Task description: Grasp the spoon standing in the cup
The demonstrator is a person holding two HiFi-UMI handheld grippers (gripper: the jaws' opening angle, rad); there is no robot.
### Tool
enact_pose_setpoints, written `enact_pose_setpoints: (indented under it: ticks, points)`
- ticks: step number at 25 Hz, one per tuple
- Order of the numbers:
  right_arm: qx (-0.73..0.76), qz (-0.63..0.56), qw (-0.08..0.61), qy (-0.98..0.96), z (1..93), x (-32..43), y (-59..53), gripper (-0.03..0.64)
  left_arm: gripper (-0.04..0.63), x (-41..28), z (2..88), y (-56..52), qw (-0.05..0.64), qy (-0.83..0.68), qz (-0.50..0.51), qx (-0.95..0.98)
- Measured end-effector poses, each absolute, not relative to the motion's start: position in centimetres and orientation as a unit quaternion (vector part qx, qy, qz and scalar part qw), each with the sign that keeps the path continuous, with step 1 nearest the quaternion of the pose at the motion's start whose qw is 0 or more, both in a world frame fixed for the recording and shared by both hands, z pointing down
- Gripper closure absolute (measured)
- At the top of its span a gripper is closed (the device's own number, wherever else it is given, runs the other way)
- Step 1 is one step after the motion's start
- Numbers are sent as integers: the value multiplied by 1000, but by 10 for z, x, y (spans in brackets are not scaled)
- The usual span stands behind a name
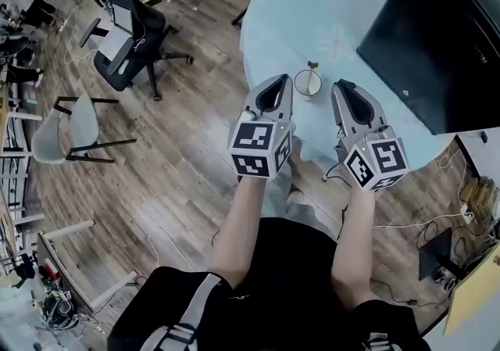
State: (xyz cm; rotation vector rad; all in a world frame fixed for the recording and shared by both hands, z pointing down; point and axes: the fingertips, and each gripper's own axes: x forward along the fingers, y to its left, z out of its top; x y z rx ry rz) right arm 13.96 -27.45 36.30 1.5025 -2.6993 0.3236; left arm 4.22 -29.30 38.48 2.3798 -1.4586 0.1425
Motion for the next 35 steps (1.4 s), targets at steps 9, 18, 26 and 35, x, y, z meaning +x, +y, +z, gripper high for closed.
enact_pose_setpoints:
  ticks: [9,18,26,35]
  points:
    - [479,152,39,-863,411,133,-309,518,586,45,429,-320,205,-500,76,838]
    - [474,191,70,-857,454,129,-328,480,586,49,466,-333,241,-492,90,831]
    - [472,216,96,-849,487,122,-341,480,586,45,495,-346,269,-492,98,822]
    - [475,232,113,-841,512,125,-359,480,586,39,515,-364,289,-498,107,811]
